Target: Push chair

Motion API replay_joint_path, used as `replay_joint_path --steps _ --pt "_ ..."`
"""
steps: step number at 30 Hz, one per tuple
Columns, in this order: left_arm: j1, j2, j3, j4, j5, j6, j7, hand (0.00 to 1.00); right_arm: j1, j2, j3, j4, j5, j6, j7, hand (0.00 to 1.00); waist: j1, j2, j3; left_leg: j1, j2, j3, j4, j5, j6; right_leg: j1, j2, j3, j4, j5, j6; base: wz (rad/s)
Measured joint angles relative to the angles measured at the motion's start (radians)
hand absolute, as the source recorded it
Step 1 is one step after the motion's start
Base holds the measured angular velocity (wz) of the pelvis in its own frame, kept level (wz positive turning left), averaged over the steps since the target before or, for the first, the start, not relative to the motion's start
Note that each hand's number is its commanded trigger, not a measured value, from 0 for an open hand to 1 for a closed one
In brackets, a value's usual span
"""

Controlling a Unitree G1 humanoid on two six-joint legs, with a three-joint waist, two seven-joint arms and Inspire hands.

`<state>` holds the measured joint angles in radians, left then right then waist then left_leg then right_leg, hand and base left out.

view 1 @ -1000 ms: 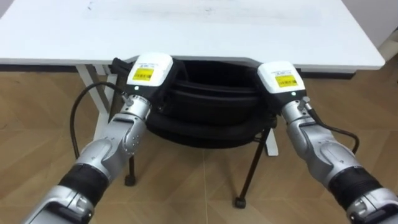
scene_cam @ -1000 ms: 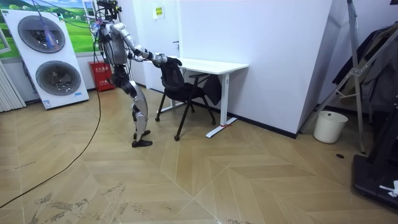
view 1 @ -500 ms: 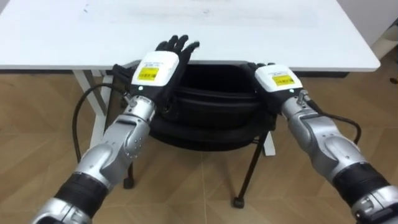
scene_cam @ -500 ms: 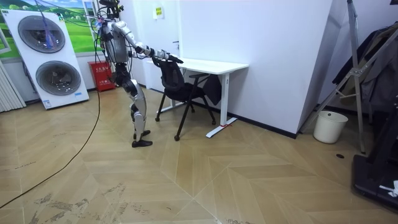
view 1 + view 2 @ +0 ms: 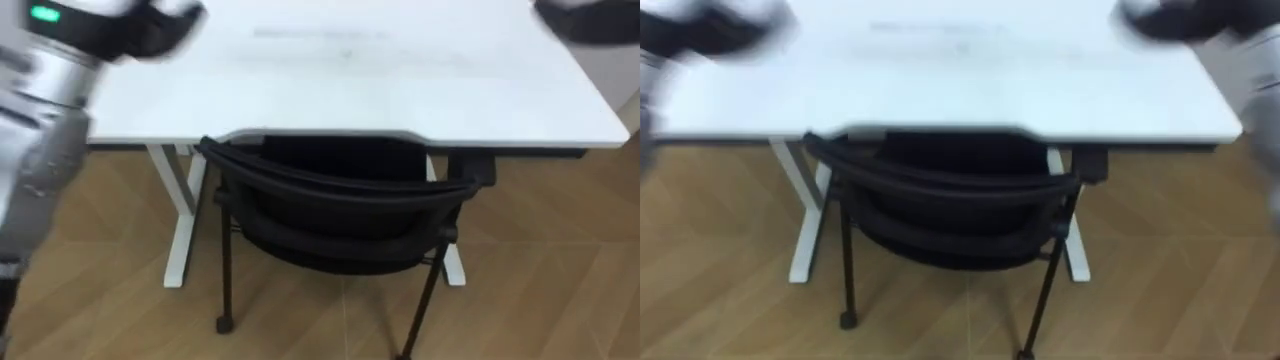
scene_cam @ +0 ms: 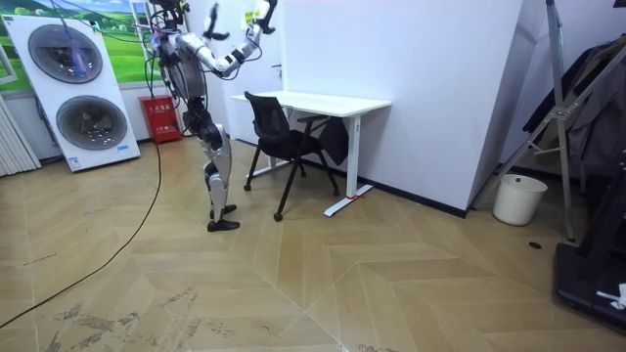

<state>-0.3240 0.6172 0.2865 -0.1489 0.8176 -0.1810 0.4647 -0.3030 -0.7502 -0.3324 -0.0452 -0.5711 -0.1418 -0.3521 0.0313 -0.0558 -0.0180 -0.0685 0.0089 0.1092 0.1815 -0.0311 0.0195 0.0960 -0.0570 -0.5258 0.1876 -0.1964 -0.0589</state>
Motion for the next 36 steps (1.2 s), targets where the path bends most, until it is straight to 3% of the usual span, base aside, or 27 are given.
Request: replay_joint_path --steps 2,3,5,7,10,12,14,15,17,18,20,23,26,28,32,36 --pt "0.132 -0.003 0.141 0.004 0.001 0.011 0.069 0.00 0.109 -0.011 -0.135 -0.014 0.053 0.003 -0.068 0.00 -0.029 -0.005 0.0016 0.025 -0.006 -0.001 0.002 -0.023 0.002 0.032 -0.004 -0.005 -0.006 -0.012 0.014 0.06" --pt "0.157 -0.007 0.163 0.008 -0.001 0.019 0.080 0.00 0.131 -0.010 -0.160 -0.014 0.066 0.011 -0.083 0.00 -0.034 -0.004 0.0023 0.027 -0.006 0.001 0.003 -0.026 0.002 0.033 -0.006 -0.004 -0.003 -0.014 0.015 0.00" --pt "0.274 -0.056 0.231 0.017 -0.026 0.035 0.132 0.00 0.203 0.005 -0.223 -0.014 0.127 0.027 -0.144 0.00 -0.056 -0.003 0.0113 0.021 -0.005 0.021 0.006 -0.031 0.004 0.029 -0.008 0.005 -0.002 -0.014 0.016 -0.13" --pt "0.329 -0.098 0.264 0.018 -0.049 0.039 0.161 0.00 0.243 0.018 -0.249 -0.011 0.198 0.033 -0.173 0.00 -0.075 -0.002 0.0138 0.009 -0.005 0.028 0.009 -0.034 0.005 0.012 -0.008 0.016 0.001 -0.014 0.017 -0.15" --pt "0.391 -0.103 0.283 0.034 -0.108 0.054 0.196 0.00 0.292 0.021 -0.286 0.008 0.283 0.034 -0.222 0.00 -0.085 -0.005 0.0155 -0.008 -0.004 0.044 0.018 -0.046 0.003 -0.003 0.002 0.039 -0.007 -0.005 0.016 -0.22" --pt "0.413 -0.114 0.282 0.035 -0.161 0.058 0.207 0.00 0.333 0.052 -0.307 0.009 0.335 0.029 -0.254 0.00 -0.087 0.000 0.0138 -0.003 -0.003 0.053 0.018 -0.056 0.003 0.003 0.005 0.049 -0.021 -0.002 0.020 -0.18" --pt "0.440 -0.174 0.290 0.049 -0.247 0.066 0.234 0.00 0.420 0.111 -0.323 0.011 0.403 0.030 -0.278 0.00 -0.083 0.009 0.0104 0.011 -0.004 0.069 0.014 -0.067 0.004 0.008 0.001 0.063 -0.019 -0.003 0.025 -0.14" --pt "0.451 -0.187 0.289 0.064 -0.275 0.067 0.239 0.00 0.442 0.128 -0.322 0.016 0.428 0.030 -0.279 0.00 -0.081 0.014 0.0093 0.013 -0.004 0.072 0.012 -0.070 0.005 0.009 -0.001 0.064 -0.019 -0.003 0.026 -0.16" --pt "0.505 -0.256 0.290 0.117 -0.358 0.070 0.245 0.00 0.533 0.238 -0.321 0.048 0.513 0.034 -0.276 0.00 -0.076 0.022 0.0065 0.029 -0.004 0.082 -0.009 -0.072 0.005 0.010 -0.003 0.083 -0.016 -0.006 0.031 -0.15" --pt "0.521 -0.275 0.289 0.135 -0.379 0.070 0.247 0.00 0.555 0.275 -0.318 0.060 0.533 0.035 -0.275 0.00 -0.076 0.024 0.0051 0.032 -0.004 0.082 -0.013 -0.072 0.005 0.010 -0.003 0.085 -0.017 -0.006 0.032 -0.11" --pt "0.590 -0.355 0.277 0.241 -0.461 0.074 0.246 0.00 0.634 0.399 -0.287 0.148 0.656 0.043 -0.251 0.00 -0.052 0.028 0.0050 0.046 -0.002 0.095 -0.019 -0.082 0.001 0.011 -0.002 0.111 -0.017 -0.007 0.033 -0.24" --pt "0.648 -0.423 0.237 0.423 -0.565 0.085 0.233 0.00 0.690 0.499 -0.267 0.370 0.839 0.062 -0.203 0.00 -0.053 0.029 0.0090 0.053 -0.001 0.088 -0.013 -0.096 0.003 0.028 -0.003 0.117 -0.017 -0.012 0.042 0.02" --pt "0.675 -0.453 0.202 0.602 -0.664 0.094 0.196 0.00 0.699 0.542 -0.241 0.573 0.960 0.079 -0.159 0.00 -0.055 0.038 0.0106 0.053 -0.006 0.087 -0.010 -0.101 0.006 0.026 -0.005 0.151 -0.018 -0.016 0.047 0.02" --pt "0.681 -0.454 0.174 0.686 -0.702 0.095 0.158 0.00 0.701 0.553 -0.209 0.672 1.011 0.080 -0.116 0.00 -0.055 0.037 0.0110 0.048 -0.007 0.087 0.000 -0.104 0.009 0.025 -0.006 0.155 -0.018 -0.018 0.048 0.00" --pt "0.669 -0.458 0.109 0.883 -0.708 0.095 0.037 0.00 0.691 0.558 -0.169 0.908 1.014 0.078 0.015 0.00 -0.065 0.043 0.0158 0.043 -0.012 0.081 0.026 -0.115 0.015 0.031 -0.011 0.159 -0.020 -0.028 0.054 0.06" --pt "0.670 -0.457 0.027 1.036 -0.710 0.109 -0.074 0.00 0.656 0.559 -0.086 1.106 1.012 0.097 0.105 0.00 -0.080 0.040 0.0146 0.045 -0.015 0.077 0.041 -0.127 0.018 0.038 -0.015 0.157 -0.016 -0.037 0.059 0.02"
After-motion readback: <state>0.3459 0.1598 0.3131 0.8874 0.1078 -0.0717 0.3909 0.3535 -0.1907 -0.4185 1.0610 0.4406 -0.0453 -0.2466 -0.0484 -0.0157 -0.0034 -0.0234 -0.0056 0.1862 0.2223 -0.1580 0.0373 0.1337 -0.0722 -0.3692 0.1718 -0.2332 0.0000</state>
